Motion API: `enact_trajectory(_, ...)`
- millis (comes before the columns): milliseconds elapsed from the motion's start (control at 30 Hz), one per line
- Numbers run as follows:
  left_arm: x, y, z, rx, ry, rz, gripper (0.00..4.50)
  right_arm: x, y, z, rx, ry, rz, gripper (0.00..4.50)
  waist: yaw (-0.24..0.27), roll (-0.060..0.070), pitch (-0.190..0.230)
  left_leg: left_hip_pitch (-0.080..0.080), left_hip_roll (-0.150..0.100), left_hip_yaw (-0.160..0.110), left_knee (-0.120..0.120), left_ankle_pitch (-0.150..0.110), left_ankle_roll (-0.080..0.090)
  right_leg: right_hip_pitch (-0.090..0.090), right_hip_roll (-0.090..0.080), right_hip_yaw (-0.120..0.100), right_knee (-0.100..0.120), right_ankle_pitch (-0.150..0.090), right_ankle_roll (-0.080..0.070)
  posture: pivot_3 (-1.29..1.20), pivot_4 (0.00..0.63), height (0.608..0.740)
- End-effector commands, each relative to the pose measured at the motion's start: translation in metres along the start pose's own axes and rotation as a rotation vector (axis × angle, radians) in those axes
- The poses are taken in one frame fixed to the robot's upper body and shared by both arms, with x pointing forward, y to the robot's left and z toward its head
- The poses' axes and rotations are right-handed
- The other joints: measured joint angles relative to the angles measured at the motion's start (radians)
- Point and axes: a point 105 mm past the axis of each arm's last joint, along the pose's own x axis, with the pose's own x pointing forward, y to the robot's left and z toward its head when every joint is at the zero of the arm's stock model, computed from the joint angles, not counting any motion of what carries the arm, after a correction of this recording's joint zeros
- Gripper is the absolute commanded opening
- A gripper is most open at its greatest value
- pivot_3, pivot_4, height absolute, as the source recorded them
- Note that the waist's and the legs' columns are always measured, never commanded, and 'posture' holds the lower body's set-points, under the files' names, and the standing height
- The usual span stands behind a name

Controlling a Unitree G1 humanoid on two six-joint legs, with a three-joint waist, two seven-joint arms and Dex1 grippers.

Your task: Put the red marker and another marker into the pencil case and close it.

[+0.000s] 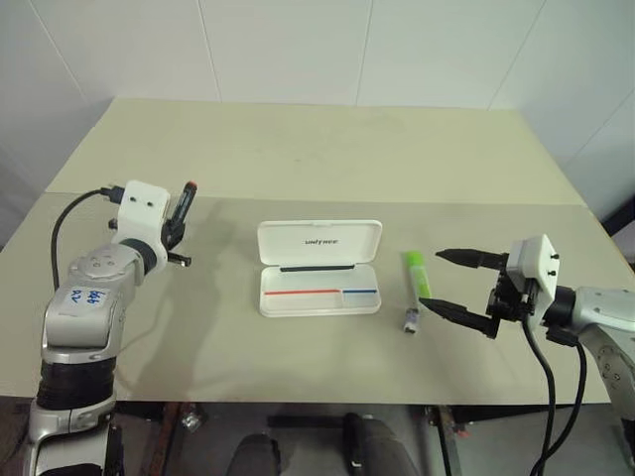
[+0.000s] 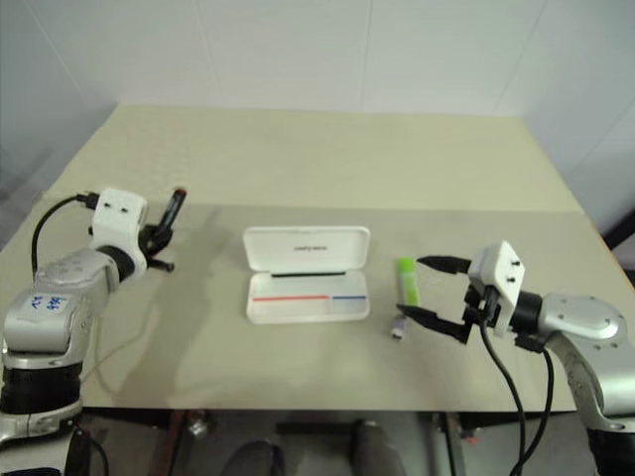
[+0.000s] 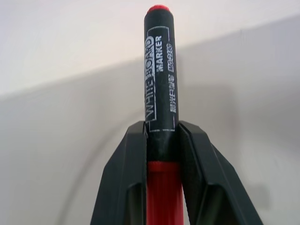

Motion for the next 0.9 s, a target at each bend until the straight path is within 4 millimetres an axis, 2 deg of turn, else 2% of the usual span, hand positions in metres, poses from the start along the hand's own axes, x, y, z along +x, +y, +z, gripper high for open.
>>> enact_trajectory(33, -0.001, 0.000, 0.043, 0.173, -0.176, -0.062, 0.58, -0.004, -0.001, 0.023, -0.047, -0.087, -0.018, 4.50, 0.000, 0.000, 0.000, 0.000, 0.000, 0.000, -0.001, -0.001, 0.000, 0.000, 0.000, 0.000, 0.000, 0.000, 0.000, 0.00, 0.150, 0.740)
enact_trajectory(100, -0.003, -0.008, 0.063, 0.250, -0.265, -0.149, 0.58, -0.006, 0.001, 0.028, -0.038, -0.127, -0.017, 4.50, 0.003, 0.000, 0.000, -0.001, 0.000, 0.000, -0.003, -0.001, 0.000, -0.001, 0.000, -0.001, -0.002, 0.000, 0.000, 0.00, 0.150, 0.740)
enact_trajectory(233, -0.018, -0.042, 0.099, 0.360, -0.447, -0.422, 0.58, -0.007, 0.002, 0.035, -0.031, -0.182, -0.027, 4.50, 0.012, 0.001, 0.001, -0.002, 0.000, 0.002, -0.005, -0.001, 0.000, -0.002, 0.000, -0.001, -0.005, 0.003, 0.005, 0.00, 0.150, 0.740)
enact_trajectory(400, -0.038, -0.080, 0.120, 0.404, -0.555, -0.714, 0.58, -0.006, 0.002, 0.030, -0.034, -0.159, -0.045, 4.50, 0.023, 0.002, 0.001, -0.002, 0.000, 0.003, -0.008, -0.001, 0.001, -0.003, 0.001, -0.001, -0.007, 0.003, 0.006, 0.00, 0.150, 0.740)
enact_trajectory(533, -0.047, -0.110, 0.111, 0.427, -0.492, -0.933, 0.58, -0.007, 0.001, 0.027, -0.040, -0.143, -0.062, 4.50, 0.022, 0.002, 0.001, -0.003, 0.000, 0.003, -0.008, -0.001, 0.001, -0.003, 0.001, 0.000, -0.008, 0.004, 0.007, 0.00, 0.150, 0.740)
enact_trajectory(733, -0.054, -0.136, 0.098, 0.426, -0.411, -1.100, 0.58, -0.009, 0.004, 0.024, -0.039, -0.131, -0.090, 4.50, 0.022, 0.003, 0.002, -0.002, 0.000, 0.004, -0.007, -0.002, 0.002, -0.003, 0.002, 0.002, -0.008, 0.005, 0.009, 0.00, 0.150, 0.740)
enact_trajectory(833, -0.052, -0.152, 0.071, 0.452, -0.287, -1.187, 0.58, -0.011, 0.004, 0.022, -0.036, -0.124, -0.105, 4.50, 0.022, 0.003, 0.002, -0.002, 0.000, 0.005, -0.006, -0.002, 0.002, -0.003, 0.002, 0.003, -0.008, 0.005, 0.010, 0.00, 0.150, 0.740)
enact_trajectory(900, -0.050, -0.157, 0.066, 0.459, -0.269, -1.201, 0.58, -0.011, 0.005, 0.022, -0.036, -0.125, -0.109, 4.50, 0.021, 0.003, 0.002, -0.002, 0.000, 0.005, -0.005, -0.002, 0.002, -0.003, 0.002, 0.004, -0.008, 0.006, 0.011, 0.00, 0.150, 0.740)
